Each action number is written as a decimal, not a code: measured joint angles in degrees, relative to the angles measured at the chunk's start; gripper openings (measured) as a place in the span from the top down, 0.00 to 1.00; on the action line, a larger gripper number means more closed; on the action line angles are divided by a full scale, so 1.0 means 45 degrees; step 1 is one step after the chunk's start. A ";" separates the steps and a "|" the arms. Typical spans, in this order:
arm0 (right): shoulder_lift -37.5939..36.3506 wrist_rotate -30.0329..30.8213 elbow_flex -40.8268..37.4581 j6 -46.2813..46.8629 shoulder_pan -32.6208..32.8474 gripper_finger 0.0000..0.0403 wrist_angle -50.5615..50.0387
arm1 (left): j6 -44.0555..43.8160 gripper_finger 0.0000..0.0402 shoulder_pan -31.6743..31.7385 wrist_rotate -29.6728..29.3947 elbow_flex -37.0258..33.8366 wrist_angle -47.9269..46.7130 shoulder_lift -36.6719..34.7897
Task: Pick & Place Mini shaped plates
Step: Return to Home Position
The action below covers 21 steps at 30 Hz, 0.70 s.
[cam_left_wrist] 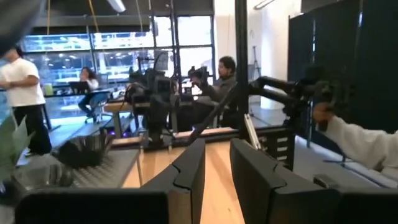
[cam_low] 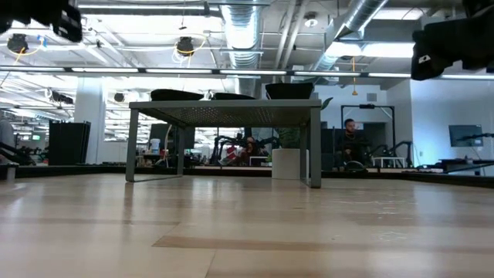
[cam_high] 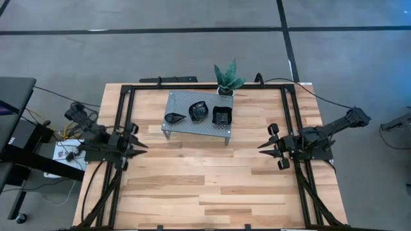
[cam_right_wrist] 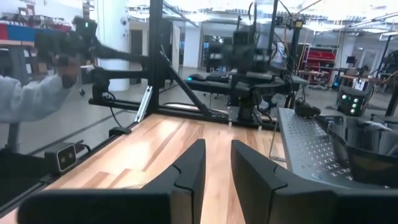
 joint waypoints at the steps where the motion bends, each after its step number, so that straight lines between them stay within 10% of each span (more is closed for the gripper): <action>1: -0.0070 0.0001 0.0000 -0.0021 -0.0005 0.82 -0.0014 | -0.0004 0.81 0.0111 0.0016 -0.0371 0.0431 0.0000; 21: -0.0145 0.0357 0.0160 0.0008 -0.0015 0.82 -0.0593 | 0.0660 0.81 0.2539 0.0410 -0.2079 0.3770 0.0000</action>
